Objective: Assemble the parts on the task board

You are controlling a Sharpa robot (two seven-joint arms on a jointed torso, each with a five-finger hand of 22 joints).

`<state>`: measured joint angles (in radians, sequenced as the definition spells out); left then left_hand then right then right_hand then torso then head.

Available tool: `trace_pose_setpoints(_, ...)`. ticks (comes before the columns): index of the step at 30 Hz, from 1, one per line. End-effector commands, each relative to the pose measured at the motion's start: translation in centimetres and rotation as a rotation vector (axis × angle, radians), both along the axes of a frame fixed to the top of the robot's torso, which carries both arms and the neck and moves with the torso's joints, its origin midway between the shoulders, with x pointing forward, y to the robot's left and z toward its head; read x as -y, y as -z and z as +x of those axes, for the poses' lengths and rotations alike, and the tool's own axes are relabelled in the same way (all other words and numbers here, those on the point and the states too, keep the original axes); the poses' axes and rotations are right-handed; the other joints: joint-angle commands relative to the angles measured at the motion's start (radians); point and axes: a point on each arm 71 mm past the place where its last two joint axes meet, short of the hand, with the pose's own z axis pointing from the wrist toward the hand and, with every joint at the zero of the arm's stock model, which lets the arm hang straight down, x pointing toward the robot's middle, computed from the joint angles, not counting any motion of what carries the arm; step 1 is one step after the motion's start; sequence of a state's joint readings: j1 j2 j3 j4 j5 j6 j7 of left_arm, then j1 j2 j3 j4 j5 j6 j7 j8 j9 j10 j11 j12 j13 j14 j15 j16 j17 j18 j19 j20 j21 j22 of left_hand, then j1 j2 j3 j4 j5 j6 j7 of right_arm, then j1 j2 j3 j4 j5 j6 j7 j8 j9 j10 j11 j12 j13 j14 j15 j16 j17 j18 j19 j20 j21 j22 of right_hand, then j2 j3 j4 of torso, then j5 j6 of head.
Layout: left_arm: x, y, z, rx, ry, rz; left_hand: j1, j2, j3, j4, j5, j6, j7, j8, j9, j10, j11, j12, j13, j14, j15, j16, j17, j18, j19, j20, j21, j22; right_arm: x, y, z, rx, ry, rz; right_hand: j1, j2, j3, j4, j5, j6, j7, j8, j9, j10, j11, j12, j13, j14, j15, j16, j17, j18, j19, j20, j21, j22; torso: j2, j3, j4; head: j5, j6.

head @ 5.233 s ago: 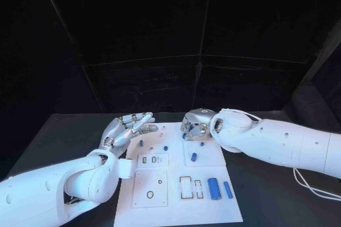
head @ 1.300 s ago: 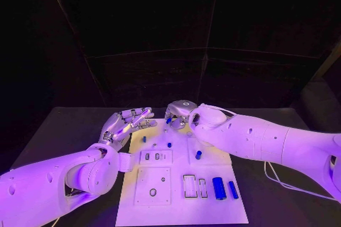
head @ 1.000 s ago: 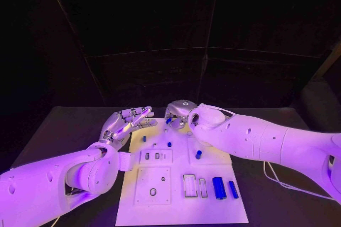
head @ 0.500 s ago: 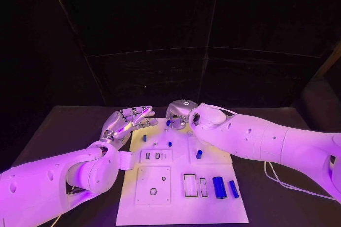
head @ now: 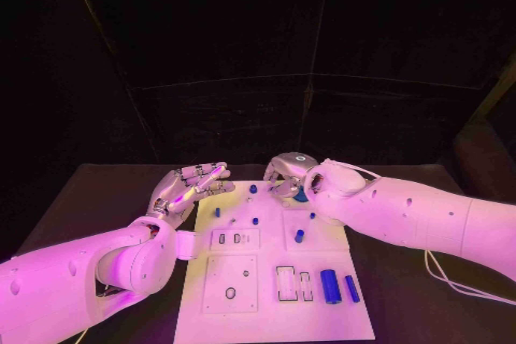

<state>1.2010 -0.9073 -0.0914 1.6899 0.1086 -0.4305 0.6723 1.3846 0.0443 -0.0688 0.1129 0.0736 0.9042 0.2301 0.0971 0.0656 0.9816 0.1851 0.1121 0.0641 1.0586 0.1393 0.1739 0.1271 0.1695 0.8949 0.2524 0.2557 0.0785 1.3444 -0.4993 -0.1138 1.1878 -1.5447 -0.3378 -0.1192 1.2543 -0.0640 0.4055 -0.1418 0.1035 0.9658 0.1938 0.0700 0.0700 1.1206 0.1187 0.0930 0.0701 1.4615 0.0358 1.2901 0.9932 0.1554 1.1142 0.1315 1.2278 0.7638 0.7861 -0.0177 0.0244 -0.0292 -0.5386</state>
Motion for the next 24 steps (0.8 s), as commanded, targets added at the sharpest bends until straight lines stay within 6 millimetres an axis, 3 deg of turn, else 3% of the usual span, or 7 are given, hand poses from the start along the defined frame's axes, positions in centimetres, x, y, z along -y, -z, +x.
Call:
trace_pose_setpoints(1, -0.1, -0.2, 0.1, 0.013, 0.009, -0.006, 0.0, 0.01, 0.0, -0.008, -0.002, 0.015, 0.001, -0.005, 0.0, 0.015, -0.003, -0.007, 0.0, 0.015, -0.003, -0.003, 0.003, 0.016, 0.015, -0.003, -0.003, -0.001, 1.8, -1.1, -0.2, 0.003, 0.05, 0.131, -0.007, -0.018, -0.015, 0.011, 0.016, 0.011, -0.007, 0.004, 0.001, 0.058, -0.011, 0.021, 0.008, 0.023, -0.011, 0.02, 0.032, -0.013, 0.025, -0.002, 0.018, 0.03, -0.006, 0.0004, -0.006, 0.001, 0.003)
trace_pose_setpoints(7, -0.4, -0.1, 0.2, 0.013, 0.003, -0.004, -0.002, 0.015, -0.003, -0.014, -0.002, 0.025, -0.003, -0.007, 0.0, 0.026, -0.008, -0.012, 0.0, 0.034, -0.009, -0.005, 0.007, 0.016, 0.033, -0.009, 0.0, -0.001, 5.8, -1.3, -0.3, -0.091, 0.138, 0.18, -0.053, -0.063, -0.095, 0.064, 0.051, -0.014, -0.045, -0.003, -0.003, 0.253, -0.06, 0.125, 0.079, 0.044, -0.052, 0.085, 0.143, -0.027, 0.083, -0.033, 0.06, 0.112, -0.01, 0.0048, -0.0101, 0.003, 0.007)
trace_pose_setpoints(10, -0.5, -0.1, 0.3, 0.013, 0.002, -0.003, -0.002, 0.015, -0.004, -0.015, -0.002, 0.025, -0.003, -0.008, 0.001, 0.027, -0.008, -0.013, 0.0, 0.035, -0.009, -0.005, 0.007, 0.016, 0.034, -0.009, 0.0, -0.001, 7.0, -1.1, -0.2, -0.133, 0.171, 0.174, -0.04, -0.065, -0.151, 0.095, 0.056, -0.027, -0.055, 0.003, 0.0, 0.28, -0.073, 0.195, 0.16, 0.047, -0.065, 0.106, 0.175, -0.033, 0.104, -0.05, 0.073, 0.139, -0.011, 0.0053, -0.0109, 0.003, 0.008)
trace_pose_setpoints(13, -0.4, -0.1, 0.3, 0.013, 0.004, -0.004, -0.002, 0.015, -0.004, -0.015, -0.002, 0.026, -0.003, -0.008, 0.001, 0.027, -0.008, -0.013, 0.0, 0.036, -0.009, -0.005, 0.008, 0.016, 0.035, -0.01, 0.0, -0.001, 7.9, -0.9, -0.1, -0.169, 0.197, 0.154, -0.021, -0.064, -0.207, 0.124, 0.053, -0.039, -0.056, 0.006, 0.0, 0.279, -0.074, 0.3, 0.274, 0.053, -0.066, 0.133, 0.222, -0.041, 0.13, -0.052, 0.092, 0.18, -0.008, 0.0053, -0.0093, 0.001, 0.007)
trace_pose_setpoints(17, -0.3, 0.0, 0.4, 0.012, 0.005, -0.004, -0.002, 0.015, -0.004, -0.015, -0.002, 0.026, -0.003, -0.008, 0.001, 0.028, -0.008, -0.013, 0.0, 0.036, -0.009, -0.005, 0.008, 0.016, 0.035, -0.01, 0.0, -0.001, 8.4, -0.5, 0.0, -0.217, 0.217, 0.114, 0.032, -0.047, -0.303, 0.185, 0.059, -0.063, -0.05, 0.013, 0.001, 0.245, -0.063, 0.792, 0.808, 0.067, -0.055, 0.187, 0.329, -0.05, 0.159, -0.044, 0.119, 0.234, -0.009, 0.0054, -0.0088, 0.0, 0.006)
trace_pose_setpoints(19, -0.3, 0.0, 0.5, 0.012, 0.005, -0.004, -0.002, 0.015, -0.004, -0.015, -0.002, 0.026, -0.003, -0.008, 0.001, 0.028, -0.008, -0.013, 0.0, 0.036, -0.009, -0.005, 0.008, 0.016, 0.035, -0.01, 0.0, -0.001, 8.5, -0.2, 0.0, -0.245, 0.218, 0.087, 0.025, -0.041, -0.341, 0.224, 0.062, -0.083, -0.038, 0.01, -0.001, 0.284, -0.056, 1.009, 1.029, 0.077, -0.048, 0.215, 0.395, -0.056, 0.173, -0.036, 0.133, 0.265, -0.008, 0.0046, -0.009, 0.0, 0.005)
trace_pose_setpoints(24, -0.3, 0.0, 0.5, 0.011, 0.003, -0.002, -0.001, 0.016, -0.004, -0.016, -0.002, 0.025, 0.0, -0.009, 0.0, 0.027, -0.007, -0.015, 0.0, 0.037, -0.009, -0.006, 0.008, 0.016, 0.036, -0.01, 0.0, -0.002, 8.2, 0.2, 0.2, -0.274, 0.208, 0.026, 0.047, -0.035, -0.389, 0.284, 0.066, -0.104, -0.025, 0.02, 0.001, 0.338, -0.04, 1.245, 1.269, 0.087, -0.032, 0.243, 0.463, -0.062, 0.191, -0.02, 0.156, 0.309, -0.007, 0.0052, -0.0094, 0.0, 0.005)
